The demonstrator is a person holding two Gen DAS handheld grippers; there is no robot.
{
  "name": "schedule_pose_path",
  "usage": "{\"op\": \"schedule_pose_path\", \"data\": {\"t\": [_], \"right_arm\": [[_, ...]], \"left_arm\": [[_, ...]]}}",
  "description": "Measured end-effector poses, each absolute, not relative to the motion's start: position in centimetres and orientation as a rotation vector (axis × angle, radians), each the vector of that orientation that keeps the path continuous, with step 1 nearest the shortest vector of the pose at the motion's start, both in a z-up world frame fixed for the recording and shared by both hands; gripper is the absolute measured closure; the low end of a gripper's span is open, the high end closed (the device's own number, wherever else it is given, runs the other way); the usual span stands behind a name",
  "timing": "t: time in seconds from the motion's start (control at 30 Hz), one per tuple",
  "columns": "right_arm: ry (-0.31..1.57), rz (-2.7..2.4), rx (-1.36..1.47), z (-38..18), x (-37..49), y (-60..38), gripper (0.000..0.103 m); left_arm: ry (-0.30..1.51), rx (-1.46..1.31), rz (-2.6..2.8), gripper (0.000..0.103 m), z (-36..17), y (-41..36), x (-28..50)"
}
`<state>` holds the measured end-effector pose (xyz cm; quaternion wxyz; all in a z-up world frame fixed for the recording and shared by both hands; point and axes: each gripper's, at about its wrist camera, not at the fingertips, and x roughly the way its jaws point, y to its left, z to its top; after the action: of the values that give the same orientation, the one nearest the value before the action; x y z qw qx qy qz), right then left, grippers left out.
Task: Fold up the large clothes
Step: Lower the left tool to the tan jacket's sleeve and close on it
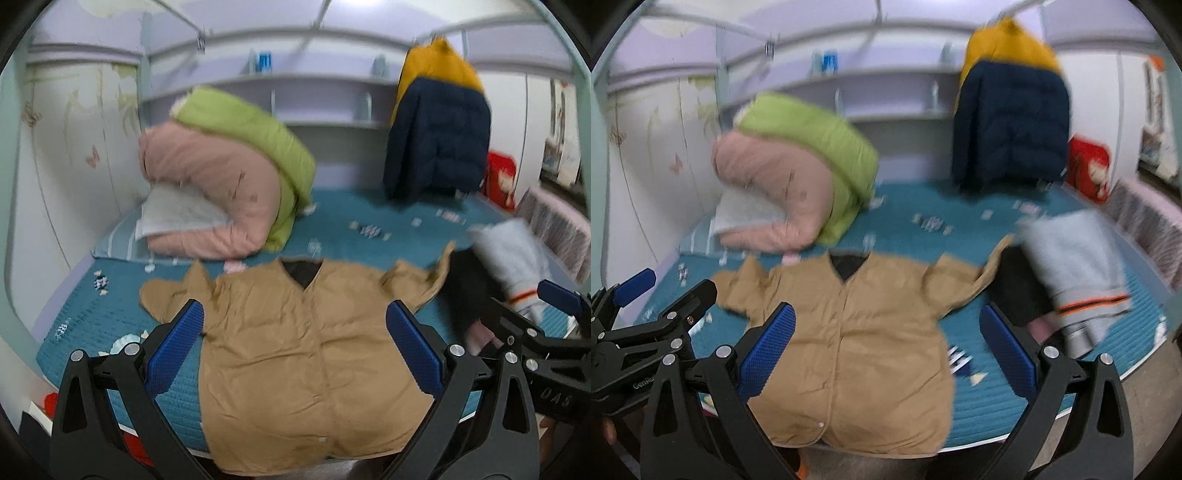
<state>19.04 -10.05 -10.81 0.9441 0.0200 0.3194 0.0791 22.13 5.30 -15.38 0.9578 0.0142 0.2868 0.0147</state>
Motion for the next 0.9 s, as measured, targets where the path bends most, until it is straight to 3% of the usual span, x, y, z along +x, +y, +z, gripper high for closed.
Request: {"op": "schedule_pose_path", "data": {"t": [0.33,0.47,0.7,0.9], "right_arm": [[0.939,0.323,0.071,-22.4,30.7,-0.1,0.007],[0.967,0.313,-0.016,-26.3,34.8,3.8,0.007],[1.004,0.328,-0.076,-32.2,40.4,8.7,0.007],[0.949,0.338,-0.1,-33.9,43.7,11.9,0.007]], "left_arm": [[0.907,-0.223,0.109,0.005,-28.6,20.9,32.7],[0.971,-0.262,0.216,0.005,-32.5,29.2,35.9],[1.024,-0.607,0.314,0.005,-39.8,45.1,42.2],[1.021,-0.786,0.383,0.005,-43.9,51.7,45.9]]}}
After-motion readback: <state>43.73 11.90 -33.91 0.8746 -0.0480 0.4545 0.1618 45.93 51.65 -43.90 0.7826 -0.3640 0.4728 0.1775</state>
